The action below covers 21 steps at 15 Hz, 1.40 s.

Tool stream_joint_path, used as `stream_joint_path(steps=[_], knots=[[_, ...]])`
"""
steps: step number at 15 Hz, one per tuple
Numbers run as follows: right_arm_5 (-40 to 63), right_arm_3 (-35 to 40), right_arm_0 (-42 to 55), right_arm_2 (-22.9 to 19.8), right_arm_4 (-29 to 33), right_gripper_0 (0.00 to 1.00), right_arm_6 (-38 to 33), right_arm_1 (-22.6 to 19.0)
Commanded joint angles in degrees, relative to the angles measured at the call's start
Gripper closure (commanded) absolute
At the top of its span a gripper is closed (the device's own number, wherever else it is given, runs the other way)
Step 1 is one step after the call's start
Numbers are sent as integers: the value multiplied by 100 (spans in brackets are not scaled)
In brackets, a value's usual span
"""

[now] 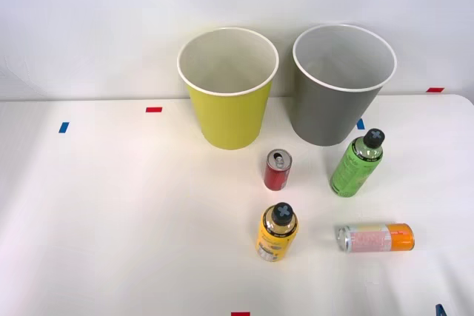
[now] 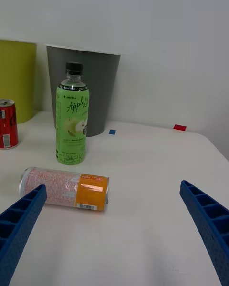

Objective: Put cans in the gray bin, plastic bottles in the light green bin

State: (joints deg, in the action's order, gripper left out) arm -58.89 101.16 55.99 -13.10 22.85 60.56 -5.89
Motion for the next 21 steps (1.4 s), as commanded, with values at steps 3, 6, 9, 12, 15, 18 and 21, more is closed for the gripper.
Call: stream_joint_path(steps=[3,6,9,12,15,18,21], knots=[[0,0,0,0,0,3,0,0],[0,0,0,0,0,3,0,0],[0,0,0,0,0,4,0,0],[0,0,0,0,0,3,0,0],[0,0,0,0,0,4,0,0],[0,0,0,0,0,3,0,0],[0,0,0,0,0,3,0,0]])
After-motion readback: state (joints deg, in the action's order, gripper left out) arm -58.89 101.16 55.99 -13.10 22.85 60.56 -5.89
